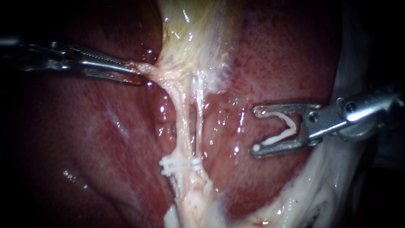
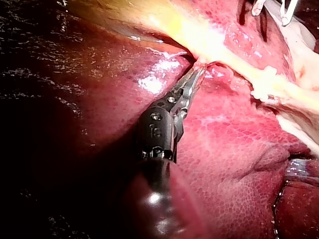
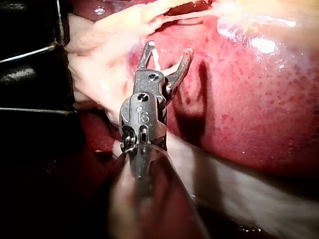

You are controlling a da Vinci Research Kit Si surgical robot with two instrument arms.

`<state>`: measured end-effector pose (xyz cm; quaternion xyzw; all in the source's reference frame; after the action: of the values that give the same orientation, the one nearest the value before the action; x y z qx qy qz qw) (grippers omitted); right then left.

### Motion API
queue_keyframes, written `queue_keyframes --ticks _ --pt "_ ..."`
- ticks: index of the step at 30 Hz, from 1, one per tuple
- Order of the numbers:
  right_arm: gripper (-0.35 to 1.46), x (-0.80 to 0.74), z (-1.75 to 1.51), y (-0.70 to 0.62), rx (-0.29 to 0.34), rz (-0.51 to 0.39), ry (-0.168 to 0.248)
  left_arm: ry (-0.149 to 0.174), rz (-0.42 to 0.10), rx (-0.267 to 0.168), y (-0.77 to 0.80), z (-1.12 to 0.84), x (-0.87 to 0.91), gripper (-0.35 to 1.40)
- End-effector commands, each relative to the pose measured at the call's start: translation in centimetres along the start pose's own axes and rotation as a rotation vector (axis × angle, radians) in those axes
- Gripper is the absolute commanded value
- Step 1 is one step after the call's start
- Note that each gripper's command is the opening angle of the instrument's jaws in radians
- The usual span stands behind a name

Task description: Clipping third clip left tube

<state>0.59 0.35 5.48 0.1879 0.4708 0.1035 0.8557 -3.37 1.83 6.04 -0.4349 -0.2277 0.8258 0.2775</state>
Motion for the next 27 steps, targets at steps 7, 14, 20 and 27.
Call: queue_keyframes --ticks 7,14,20,27 --pt "0.50 0.01 0.02 -0.01 -0.003 0.000 0.000 0.016 -0.017 0.011 0.04 -0.44 0.29 -0.35" --pt "0.50 0.16 0.18 -0.06 0.037 0.010 0.010 0.034 0.002 0.029 0.10 -0.70 0.41 -0.35" --pt "0.50 0.40 0.54 -0.07 0.080 0.139 0.035 0.034 0.002 0.031 0.11 -0.66 0.42 -0.35" --pt "0.49 0.55 0.96 0.05 0.124 0.281 0.095 0.034 0.002 0.034 0.11 -0.63 0.41 -0.35"
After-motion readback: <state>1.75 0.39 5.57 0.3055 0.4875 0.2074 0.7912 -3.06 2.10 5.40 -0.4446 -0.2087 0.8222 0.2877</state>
